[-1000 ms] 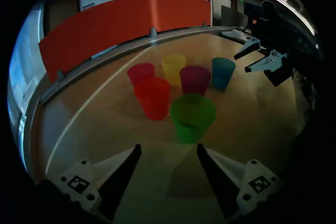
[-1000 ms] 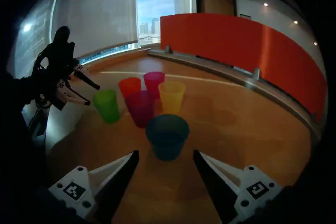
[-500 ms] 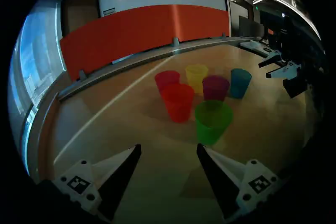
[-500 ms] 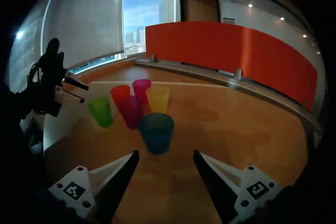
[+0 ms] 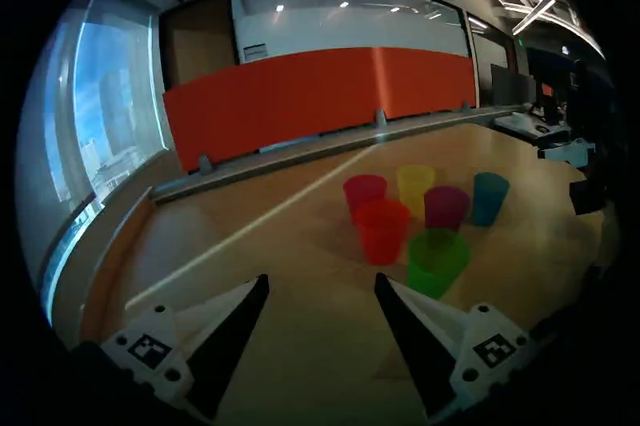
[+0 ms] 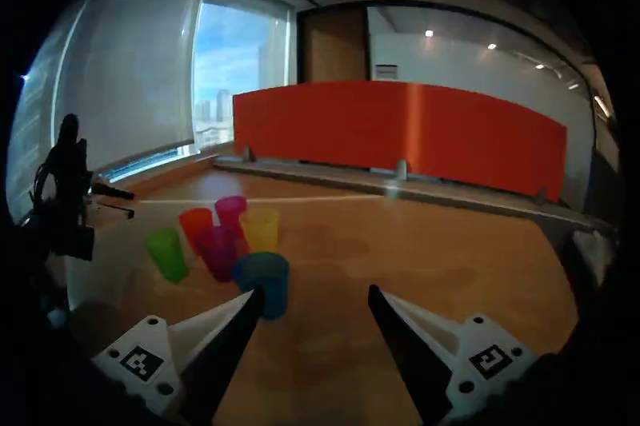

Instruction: Pour water

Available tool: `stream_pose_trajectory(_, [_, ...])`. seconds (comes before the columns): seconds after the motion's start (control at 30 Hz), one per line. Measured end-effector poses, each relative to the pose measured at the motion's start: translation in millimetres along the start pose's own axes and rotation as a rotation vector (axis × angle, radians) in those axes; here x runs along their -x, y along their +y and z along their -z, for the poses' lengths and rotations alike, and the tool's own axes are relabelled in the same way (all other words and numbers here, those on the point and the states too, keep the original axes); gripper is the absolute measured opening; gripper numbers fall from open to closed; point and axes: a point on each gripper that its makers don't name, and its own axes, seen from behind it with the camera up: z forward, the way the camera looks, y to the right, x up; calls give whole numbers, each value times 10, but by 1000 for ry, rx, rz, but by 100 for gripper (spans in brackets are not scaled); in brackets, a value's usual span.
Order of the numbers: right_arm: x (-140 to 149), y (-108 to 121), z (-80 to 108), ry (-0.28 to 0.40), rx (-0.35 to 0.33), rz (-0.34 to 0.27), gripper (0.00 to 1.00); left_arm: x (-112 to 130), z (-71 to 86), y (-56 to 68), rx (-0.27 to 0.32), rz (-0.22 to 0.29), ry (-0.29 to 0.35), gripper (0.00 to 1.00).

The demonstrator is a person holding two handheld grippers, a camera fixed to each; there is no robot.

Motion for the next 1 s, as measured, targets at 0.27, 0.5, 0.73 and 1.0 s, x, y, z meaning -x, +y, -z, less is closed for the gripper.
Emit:
stream_pose_trajectory(0.27, [-231, 303, 107, 114, 156, -35, 100, -205, 123, -128, -93, 39, 103, 98])
stream_pose_trajectory(0.5, [-467, 544, 211, 221, 287, -67, 100, -345, 159, -165, -150, 73, 177, 98])
stream_pose_trajectory(0.73, [-619, 676, 300, 290, 371, -65, 100, -456, 158, -212, -190, 104, 228, 98])
stream_pose_trajectory(1.0, [-619, 751, 334, 307, 434, -32, 100, -638, 208, -262, -224, 112, 297, 98])
